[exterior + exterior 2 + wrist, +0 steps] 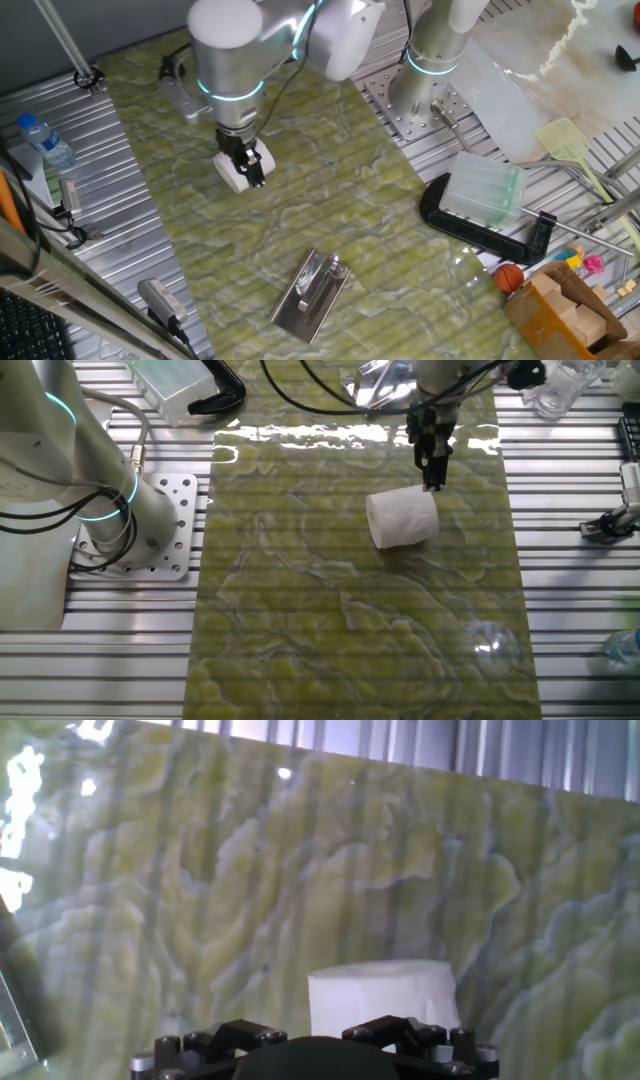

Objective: Take the roll of paper down from the shelf

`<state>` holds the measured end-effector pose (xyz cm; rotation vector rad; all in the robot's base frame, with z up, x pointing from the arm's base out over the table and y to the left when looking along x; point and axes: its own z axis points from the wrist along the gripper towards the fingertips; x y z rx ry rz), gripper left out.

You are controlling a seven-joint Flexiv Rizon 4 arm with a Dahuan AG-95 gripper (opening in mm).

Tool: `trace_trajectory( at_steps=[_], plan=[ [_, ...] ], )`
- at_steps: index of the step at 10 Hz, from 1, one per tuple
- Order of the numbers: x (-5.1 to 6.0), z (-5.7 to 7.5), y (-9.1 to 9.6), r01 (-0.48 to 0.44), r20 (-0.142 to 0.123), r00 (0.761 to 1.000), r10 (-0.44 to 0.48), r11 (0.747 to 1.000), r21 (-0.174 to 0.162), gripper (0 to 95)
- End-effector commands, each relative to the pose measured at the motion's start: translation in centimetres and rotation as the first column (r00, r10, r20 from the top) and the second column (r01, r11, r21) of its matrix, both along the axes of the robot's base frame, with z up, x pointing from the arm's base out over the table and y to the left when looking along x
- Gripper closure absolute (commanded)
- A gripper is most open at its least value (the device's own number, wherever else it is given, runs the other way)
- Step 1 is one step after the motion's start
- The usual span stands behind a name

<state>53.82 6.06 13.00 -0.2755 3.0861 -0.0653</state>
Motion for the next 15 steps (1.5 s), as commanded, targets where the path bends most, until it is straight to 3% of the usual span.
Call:
trace_trajectory(
  at_steps=[1,2,3,4,7,13,15],
  plan=[
    [0.4,1.7,0.8,0.005,-0.041,0.999,-0.005,1.0,0.001,38.0],
    [0.7,2.5,1.4,0.011,-0.046,0.999,-0.011,1.0,0.005,57.0],
    [0.7,3.3,2.6,0.045,-0.045,0.998,-0.045,0.999,0.008,57.0],
    [0.8,3.9,3.5,0.066,-0.048,0.997,-0.065,0.998,0.005,95.0],
    [0.7,4.8,4.4,0.11,-0.043,0.993,-0.11,0.994,0.004,95.0],
    [0.6,4.7,4.6,0.128,-0.035,0.991,-0.128,0.992,0.002,95.0],
    [0.6,4.8,4.6,0.184,-0.032,0.982,-0.184,0.983,0.006,95.0]
  ],
)
